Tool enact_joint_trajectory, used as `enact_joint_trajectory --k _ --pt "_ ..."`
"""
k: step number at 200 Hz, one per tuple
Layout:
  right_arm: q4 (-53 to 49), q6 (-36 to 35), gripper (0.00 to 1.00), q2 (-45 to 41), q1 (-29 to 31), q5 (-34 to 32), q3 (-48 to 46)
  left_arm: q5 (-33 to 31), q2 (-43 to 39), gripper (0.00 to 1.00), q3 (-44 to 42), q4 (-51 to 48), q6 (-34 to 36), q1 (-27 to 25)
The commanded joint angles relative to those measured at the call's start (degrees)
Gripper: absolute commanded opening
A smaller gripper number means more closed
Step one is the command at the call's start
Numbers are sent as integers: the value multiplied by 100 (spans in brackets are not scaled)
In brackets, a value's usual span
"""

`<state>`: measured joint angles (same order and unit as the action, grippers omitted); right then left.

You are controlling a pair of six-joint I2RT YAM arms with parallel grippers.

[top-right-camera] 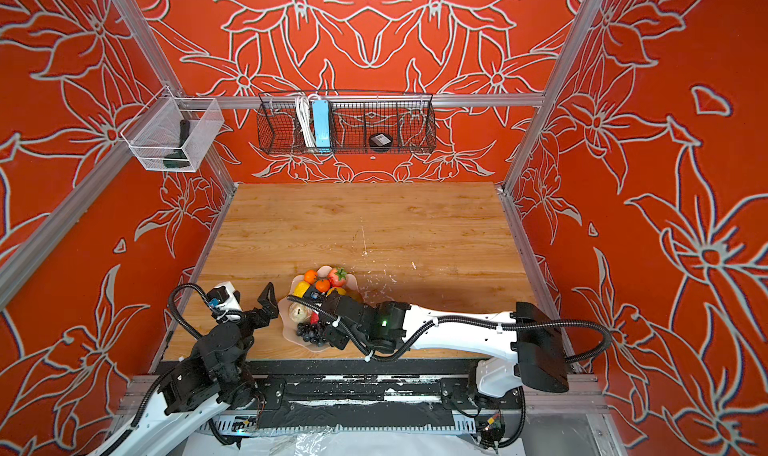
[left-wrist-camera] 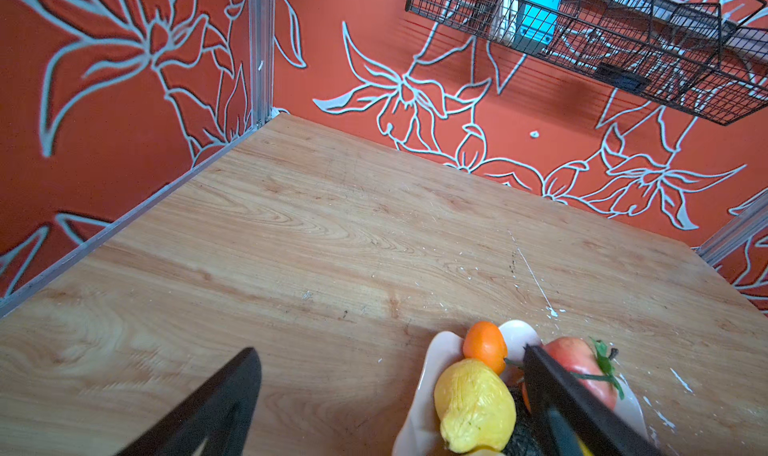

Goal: Place and organize the fake fruits in the fruit bowl
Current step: 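Lower the grape bunch into the bowl edge nearest the robot with the right gripper, then open the right gripper and release the grapes onto the bowl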

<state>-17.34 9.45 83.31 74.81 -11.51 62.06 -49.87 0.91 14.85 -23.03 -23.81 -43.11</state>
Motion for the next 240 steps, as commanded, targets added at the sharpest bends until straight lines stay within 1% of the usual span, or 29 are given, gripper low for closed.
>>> enact_joint_trajectory --k 1,27,56,75,104,118,134,161,171,188,206,240 --pt "-42 167 19 97 -35 -229 -36 -85 -8 98 -61 52 -36 22" --pt "-89 154 20 106 -35 -262 -60 -80 -20 98 -61 44 -43 22" --pt "-234 152 24 55 -45 -206 15 -59 4 98 -76 74 -40 22" --pt "-401 154 30 -76 -41 -176 60 -11 35 98 -95 136 -10 22" --pt "-759 225 43 -490 -54 -119 -95 65 162 98 -81 216 33 22" --pt "-894 356 52 -782 -54 -35 -339 72 216 98 -66 235 26 22" --pt "-953 542 59 -1143 -49 129 -712 91 247 98 -70 261 40 22" --pt "-800 828 66 -1666 -9 471 -1420 96 210 98 -68 251 40 26" --pt "-622 948 67 -1839 -1 594 -1713 94 195 98 -75 240 43 24" --pt "-233 1137 65 -1941 8 834 -2155 90 173 98 -79 237 39 31" --pt "170 1225 62 -1802 89 1057 -2439 83 188 98 -79 237 48 31" --pt "1099 1252 55 -1596 179 1124 -2951 65 191 98 -79 221 46 29"
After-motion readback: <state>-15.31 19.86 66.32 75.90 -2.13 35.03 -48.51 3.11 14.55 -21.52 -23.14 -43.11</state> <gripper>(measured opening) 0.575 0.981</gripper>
